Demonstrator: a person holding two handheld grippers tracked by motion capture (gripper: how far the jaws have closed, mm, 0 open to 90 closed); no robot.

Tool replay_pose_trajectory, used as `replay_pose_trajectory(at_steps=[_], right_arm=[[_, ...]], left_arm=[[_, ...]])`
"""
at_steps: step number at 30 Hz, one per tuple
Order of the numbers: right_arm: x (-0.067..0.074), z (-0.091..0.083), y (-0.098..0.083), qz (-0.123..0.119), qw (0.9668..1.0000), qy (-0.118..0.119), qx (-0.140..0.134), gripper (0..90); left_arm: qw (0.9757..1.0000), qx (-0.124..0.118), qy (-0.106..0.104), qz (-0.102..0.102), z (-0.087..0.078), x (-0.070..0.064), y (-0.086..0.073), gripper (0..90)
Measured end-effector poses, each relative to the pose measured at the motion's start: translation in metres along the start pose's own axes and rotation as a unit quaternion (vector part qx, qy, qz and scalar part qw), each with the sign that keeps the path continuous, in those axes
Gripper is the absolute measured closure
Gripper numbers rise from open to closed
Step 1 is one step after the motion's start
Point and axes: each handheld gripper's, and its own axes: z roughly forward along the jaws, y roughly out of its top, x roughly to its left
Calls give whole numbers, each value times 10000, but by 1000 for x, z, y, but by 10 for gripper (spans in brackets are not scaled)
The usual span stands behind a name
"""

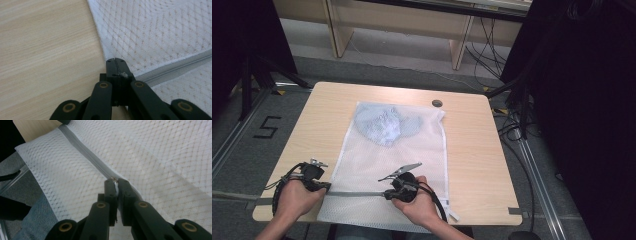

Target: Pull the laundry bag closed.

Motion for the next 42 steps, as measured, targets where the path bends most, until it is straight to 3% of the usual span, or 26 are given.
replay_pose_trajectory(at_steps=[4,6,9,17,21,23,24,31,33,34,42], right_arm=[[-2,0,-2,42,10000,4,12,870],[-2,0,-2,36,10000,0,13,870],[-3,0,-2,16,10000,10,3,870],[-3,-2,-3,131,9999,4,8,871],[-5,-3,-4,79,10000,-4,6,870],[-5,-4,-4,46,10000,-29,7,871],[-5,-4,-5,106,9999,-10,19,870],[-7,-6,-6,92,10000,-27,20,870],[-8,-6,-7,112,9999,-29,33,870],[-8,-6,-7,86,10000,-17,7,870],[-10,-9,-8,132,9999,-57,22,870]], left_arm=[[10000,59,-28,64,0,1,1,900],[10000,66,-21,-36,-1,0,0,900],[9999,52,-90,58,0,2,1,900],[9999,58,-87,66,0,2,1,900],[9999,57,-57,77,0,2,1,900],[10000,64,-18,-13,-1,0,0,900],[9999,48,-48,78,0,2,1,900],[9999,46,-95,48,0,2,0,900],[10000,-46,-33,-55,1,0,0,900],[10000,15,-36,60,0,2,0,900],[9999,45,-93,48,0,2,0,900]])
